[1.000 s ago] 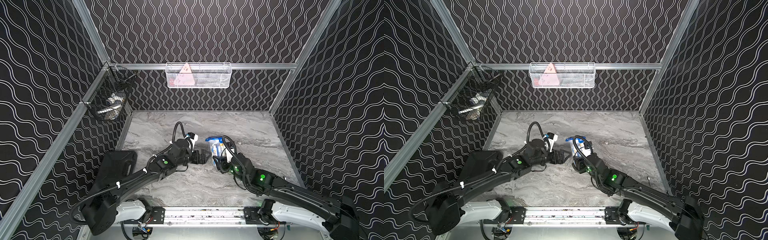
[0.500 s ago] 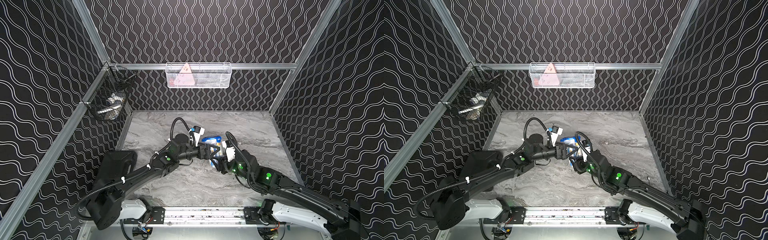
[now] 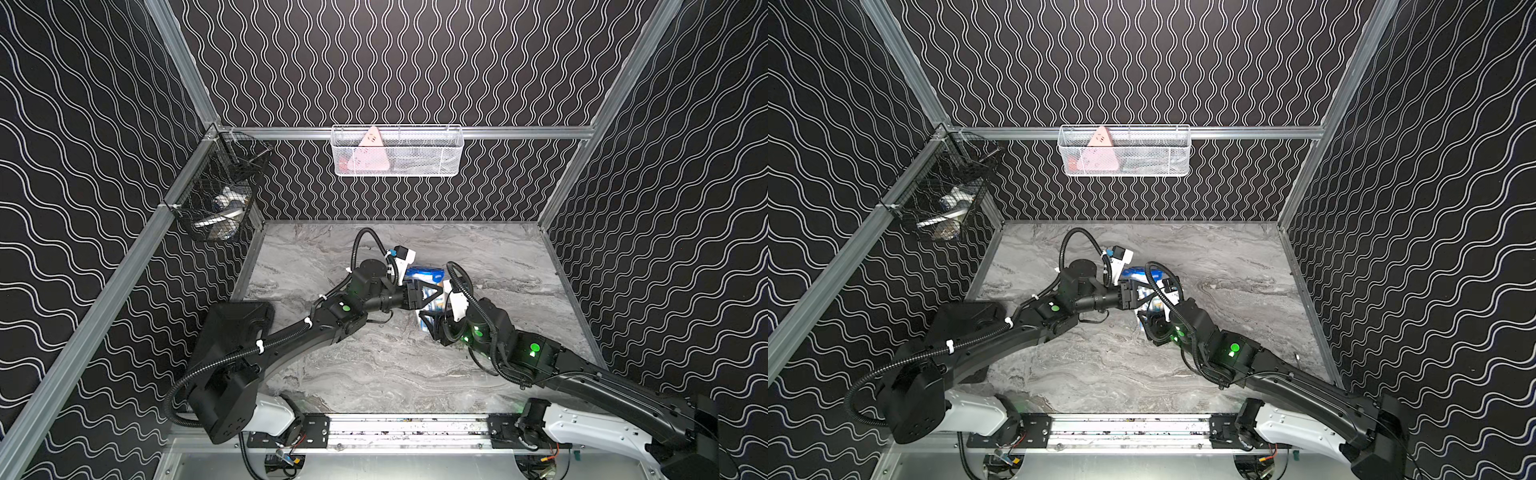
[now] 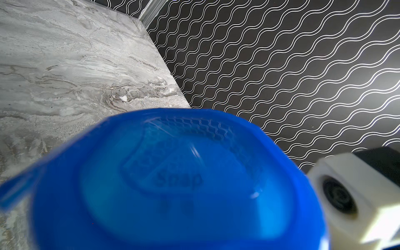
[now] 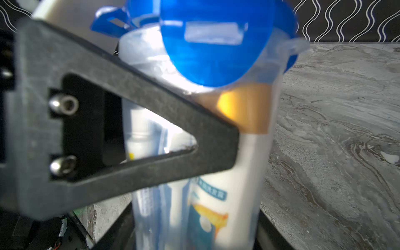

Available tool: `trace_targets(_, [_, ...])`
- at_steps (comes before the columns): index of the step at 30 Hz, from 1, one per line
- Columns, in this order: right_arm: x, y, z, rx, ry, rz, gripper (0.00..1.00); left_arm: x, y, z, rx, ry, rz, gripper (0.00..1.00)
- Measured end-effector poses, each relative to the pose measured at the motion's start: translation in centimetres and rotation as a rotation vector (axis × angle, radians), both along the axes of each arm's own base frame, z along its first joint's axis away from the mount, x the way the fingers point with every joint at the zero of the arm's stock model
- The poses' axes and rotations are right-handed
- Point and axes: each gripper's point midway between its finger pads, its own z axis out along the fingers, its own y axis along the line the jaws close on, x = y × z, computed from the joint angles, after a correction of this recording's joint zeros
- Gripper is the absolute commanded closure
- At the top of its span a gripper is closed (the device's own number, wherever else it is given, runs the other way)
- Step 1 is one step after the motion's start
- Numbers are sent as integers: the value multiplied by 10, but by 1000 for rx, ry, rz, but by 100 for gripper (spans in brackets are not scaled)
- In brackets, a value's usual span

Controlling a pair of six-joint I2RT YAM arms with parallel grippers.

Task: Take out toiletry kits
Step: Adjust the container.

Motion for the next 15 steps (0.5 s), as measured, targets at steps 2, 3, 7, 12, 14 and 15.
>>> trace_targets(2, [0, -1, 1, 1, -2, -4, 59, 1, 0, 1, -3, -2, -11, 63])
trace_targets(3, [0, -1, 2, 3, -3, -4, 49, 2, 1, 1, -8, 0, -21, 63])
trace_targets(7, [-4, -2, 12, 22, -6, 25, 19, 1, 8, 5, -70, -8, -83, 56])
trace_targets(12, [3, -19, 43, 171, 63, 105, 7, 27, 38, 9, -158, -35, -63, 54])
trace_targets(14, [8, -22, 38, 219, 141, 148, 6, 22, 34, 20, -216, -45, -128, 53])
trace_targets(15, [8, -21, 34, 242, 182, 171, 5, 20, 33, 26, -243, -56, -158, 52])
